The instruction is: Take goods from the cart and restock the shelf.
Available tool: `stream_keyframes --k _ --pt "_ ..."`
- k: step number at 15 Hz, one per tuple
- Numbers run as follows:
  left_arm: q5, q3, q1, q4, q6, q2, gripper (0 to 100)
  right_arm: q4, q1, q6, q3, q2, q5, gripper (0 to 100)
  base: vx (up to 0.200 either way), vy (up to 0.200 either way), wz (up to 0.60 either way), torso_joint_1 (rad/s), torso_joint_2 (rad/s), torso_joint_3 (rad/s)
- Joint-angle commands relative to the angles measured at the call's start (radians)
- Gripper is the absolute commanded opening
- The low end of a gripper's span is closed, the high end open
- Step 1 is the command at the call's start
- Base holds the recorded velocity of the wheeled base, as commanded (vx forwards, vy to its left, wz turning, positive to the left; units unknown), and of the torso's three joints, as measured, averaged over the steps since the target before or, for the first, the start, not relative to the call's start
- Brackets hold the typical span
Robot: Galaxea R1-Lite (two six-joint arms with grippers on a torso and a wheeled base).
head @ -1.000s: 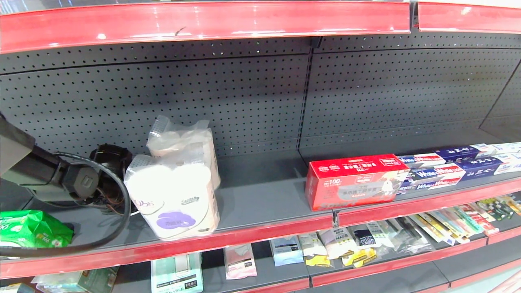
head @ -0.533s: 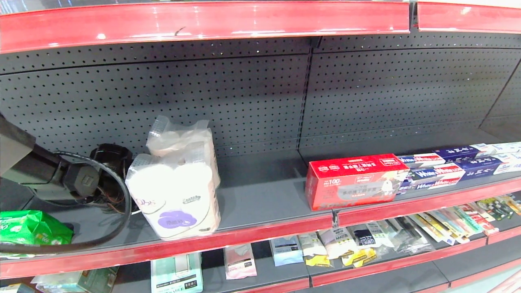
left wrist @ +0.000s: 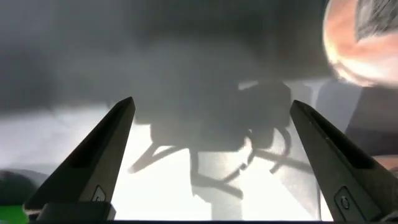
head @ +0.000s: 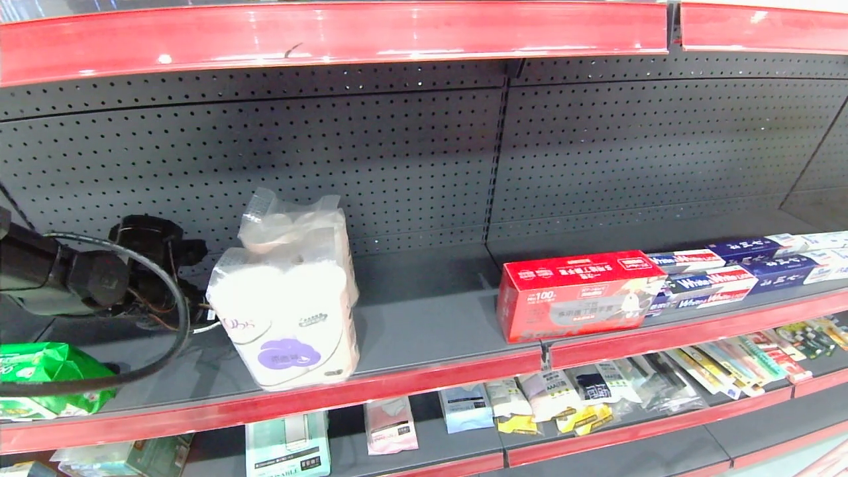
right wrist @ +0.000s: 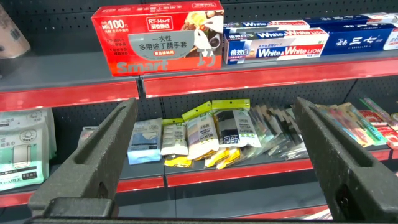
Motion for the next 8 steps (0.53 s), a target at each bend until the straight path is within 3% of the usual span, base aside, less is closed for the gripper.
stream_keyframes --k 1,8 --pt "-0.001 -0.019 0.008 -0.001 0.003 -0.044 100 0.0 0.0 0.0 0.002 0.001 0.001 100 0.0 0.0 0.0 0.0 0.0 0.0" --pt "-0.03 -0.039 0.01 0.0 0.009 -0.2 100 0.0 0.0 0.0 0.0 0.001 0.001 100 0.0 0.0 0.0 0.0 0.0 0.0"
